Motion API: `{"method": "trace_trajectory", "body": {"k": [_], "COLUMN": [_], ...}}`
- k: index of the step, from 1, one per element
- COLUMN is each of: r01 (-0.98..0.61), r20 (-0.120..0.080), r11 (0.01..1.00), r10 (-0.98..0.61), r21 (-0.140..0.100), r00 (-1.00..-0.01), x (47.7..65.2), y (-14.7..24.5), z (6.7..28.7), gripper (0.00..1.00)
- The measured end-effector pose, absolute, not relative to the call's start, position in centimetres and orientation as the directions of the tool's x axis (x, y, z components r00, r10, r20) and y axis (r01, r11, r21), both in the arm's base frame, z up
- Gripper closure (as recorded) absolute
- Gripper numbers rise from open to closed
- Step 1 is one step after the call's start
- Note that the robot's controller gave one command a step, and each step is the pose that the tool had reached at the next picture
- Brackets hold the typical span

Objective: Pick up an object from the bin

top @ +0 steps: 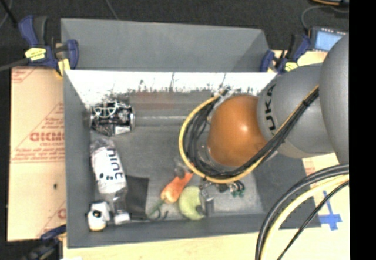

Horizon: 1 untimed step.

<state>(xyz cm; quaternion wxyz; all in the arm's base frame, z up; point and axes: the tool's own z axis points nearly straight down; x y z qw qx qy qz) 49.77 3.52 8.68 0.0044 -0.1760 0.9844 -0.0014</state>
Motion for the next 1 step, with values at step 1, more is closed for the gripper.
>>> {"method": "trace_trajectory", "body": {"k": [1], "r01": [-0.409], "r20": [0.003], "r11": [0.912], "r10": [-0.409], "r21": [-0.003], "r00": [-0.912], "x": [50.75], "y": [5.76], "z": [7.53], "gripper": [1.0]}}
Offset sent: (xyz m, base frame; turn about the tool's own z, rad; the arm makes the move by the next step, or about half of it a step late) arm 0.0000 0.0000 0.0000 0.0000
